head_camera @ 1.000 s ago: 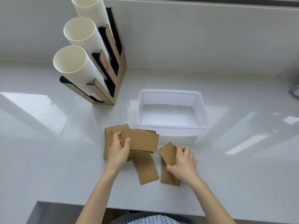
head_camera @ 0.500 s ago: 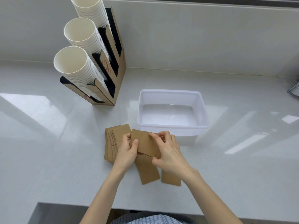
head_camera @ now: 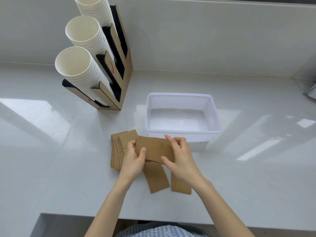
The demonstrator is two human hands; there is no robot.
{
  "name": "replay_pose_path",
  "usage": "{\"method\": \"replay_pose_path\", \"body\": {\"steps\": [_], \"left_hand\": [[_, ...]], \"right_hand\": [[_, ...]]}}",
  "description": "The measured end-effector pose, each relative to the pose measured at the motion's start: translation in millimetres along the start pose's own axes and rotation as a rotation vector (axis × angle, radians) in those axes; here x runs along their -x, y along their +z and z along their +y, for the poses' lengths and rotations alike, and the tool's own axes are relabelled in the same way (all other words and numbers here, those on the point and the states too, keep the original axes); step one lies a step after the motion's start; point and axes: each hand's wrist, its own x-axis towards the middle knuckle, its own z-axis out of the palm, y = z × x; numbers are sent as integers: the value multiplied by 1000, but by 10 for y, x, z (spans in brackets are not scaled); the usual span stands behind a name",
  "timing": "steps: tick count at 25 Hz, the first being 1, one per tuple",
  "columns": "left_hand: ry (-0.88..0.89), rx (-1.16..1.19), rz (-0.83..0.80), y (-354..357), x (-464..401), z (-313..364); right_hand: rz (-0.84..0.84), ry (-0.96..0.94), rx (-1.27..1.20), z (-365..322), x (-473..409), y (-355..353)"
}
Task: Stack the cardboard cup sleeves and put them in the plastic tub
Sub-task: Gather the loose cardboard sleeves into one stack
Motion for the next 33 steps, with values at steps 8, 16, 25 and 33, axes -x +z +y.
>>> {"method": "replay_pose_path", "body": {"steps": [8,16,25,33], "left_hand": [[-14,70,127,-143,-36,-40],[4,44,116,-125,-23,-49],[-2,54,40,-39,24,-39],[-20,109,-23,49,76,-27]], "right_hand": [[-123,586,459,304,181,189],[-66,538,230,370,161,126],[-41,45,55,135,90,-79],[-152,-164,213,-68,-42,0]]}}
